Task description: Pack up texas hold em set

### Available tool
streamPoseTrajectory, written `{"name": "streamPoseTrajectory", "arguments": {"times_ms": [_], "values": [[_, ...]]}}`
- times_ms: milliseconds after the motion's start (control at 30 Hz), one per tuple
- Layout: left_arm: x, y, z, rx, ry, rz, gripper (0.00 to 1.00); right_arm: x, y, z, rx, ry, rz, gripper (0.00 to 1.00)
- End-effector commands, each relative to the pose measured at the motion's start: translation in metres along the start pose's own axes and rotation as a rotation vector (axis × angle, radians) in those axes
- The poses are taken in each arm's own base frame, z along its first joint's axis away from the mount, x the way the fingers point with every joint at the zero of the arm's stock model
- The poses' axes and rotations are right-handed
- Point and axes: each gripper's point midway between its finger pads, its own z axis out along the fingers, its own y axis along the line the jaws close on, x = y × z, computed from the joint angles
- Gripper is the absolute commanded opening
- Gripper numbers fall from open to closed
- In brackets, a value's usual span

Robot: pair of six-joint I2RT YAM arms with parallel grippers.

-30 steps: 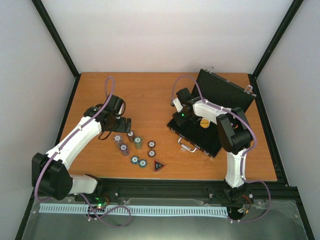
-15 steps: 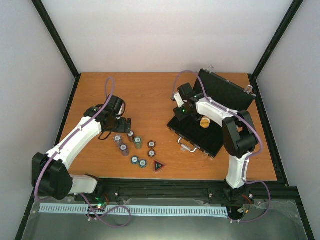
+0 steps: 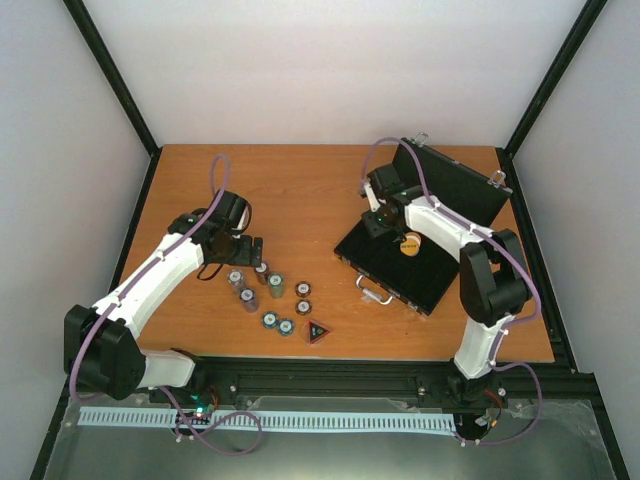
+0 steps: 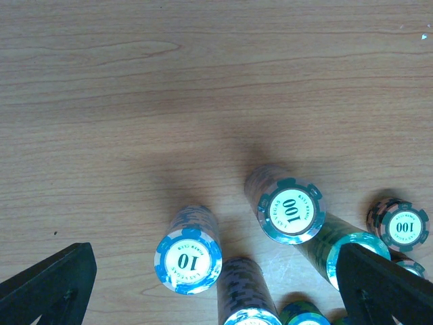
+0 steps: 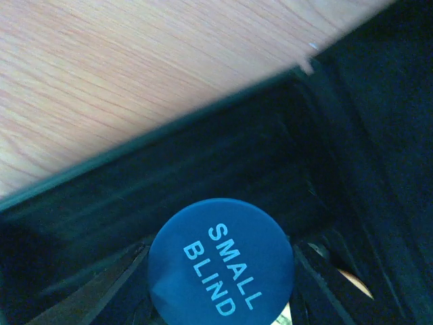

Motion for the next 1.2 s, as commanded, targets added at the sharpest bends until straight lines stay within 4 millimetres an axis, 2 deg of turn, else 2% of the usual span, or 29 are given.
{"name": "streamPoseTrajectory", "arguments": {"times_ms": [0, 167, 300, 533, 967, 1167], "values": [[-0.003, -0.005, 0.000, 0.017, -0.006, 0.011, 1.00, 0.022, -0.039, -0.017, 0.137, 0.024, 0.124, 0.49], [-0.004, -0.007, 0.002, 0.025, -0.004, 0.021, 1.00, 0.050, -0.057, -0.019, 0.200, 0.066, 0.233, 0.49], [-0.005, -0.009, 0.003, 0.035, 0.000, 0.032, 1.00, 0.068, -0.068, -0.012, 0.221, 0.106, 0.294, 0.49], [-0.004, -0.009, 0.004, 0.031, 0.005, 0.046, 1.00, 0.094, -0.075, 0.003, 0.235, 0.156, 0.367, 0.50], [0.001, -0.006, 0.005, 0.024, 0.010, 0.034, 1.00, 0.109, -0.080, 0.026, 0.242, 0.206, 0.404, 0.54], [0.003, -0.005, 0.006, 0.021, 0.012, 0.022, 1.00, 0.113, -0.079, 0.031, 0.234, 0.219, 0.407, 0.62]]}}
